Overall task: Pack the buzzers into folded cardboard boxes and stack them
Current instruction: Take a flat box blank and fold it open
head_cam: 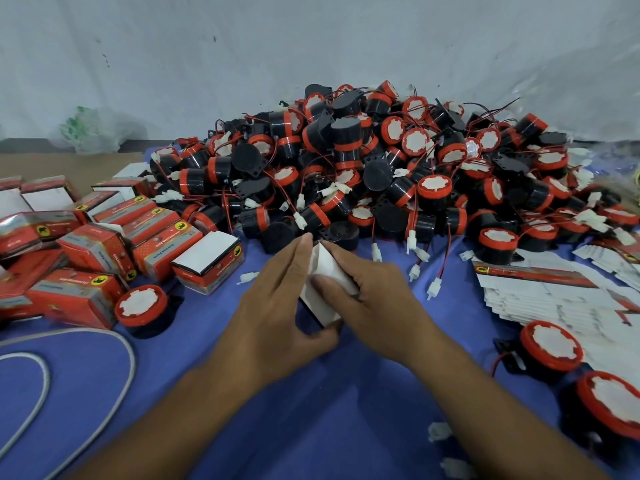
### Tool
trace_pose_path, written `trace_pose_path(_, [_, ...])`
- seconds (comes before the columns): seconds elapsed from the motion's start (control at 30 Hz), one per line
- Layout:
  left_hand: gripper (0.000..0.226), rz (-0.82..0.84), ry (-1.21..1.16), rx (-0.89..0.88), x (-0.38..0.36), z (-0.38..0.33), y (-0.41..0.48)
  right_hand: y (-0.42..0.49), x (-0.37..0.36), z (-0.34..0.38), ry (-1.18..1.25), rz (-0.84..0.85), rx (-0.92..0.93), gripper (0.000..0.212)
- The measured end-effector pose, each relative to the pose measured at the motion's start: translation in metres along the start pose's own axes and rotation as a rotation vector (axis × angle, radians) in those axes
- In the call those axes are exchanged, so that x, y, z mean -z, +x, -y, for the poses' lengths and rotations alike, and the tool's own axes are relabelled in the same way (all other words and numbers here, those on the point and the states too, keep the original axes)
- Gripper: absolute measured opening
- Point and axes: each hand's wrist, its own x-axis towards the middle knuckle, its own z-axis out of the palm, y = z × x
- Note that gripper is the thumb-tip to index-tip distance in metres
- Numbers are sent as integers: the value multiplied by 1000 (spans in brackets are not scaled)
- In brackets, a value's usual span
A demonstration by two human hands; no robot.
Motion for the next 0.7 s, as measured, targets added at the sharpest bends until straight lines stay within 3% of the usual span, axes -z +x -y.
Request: trace_pose_path(0.7, [84,-29,-51,-27,0,5,2,-2,-2,-5,113,9,-95,33])
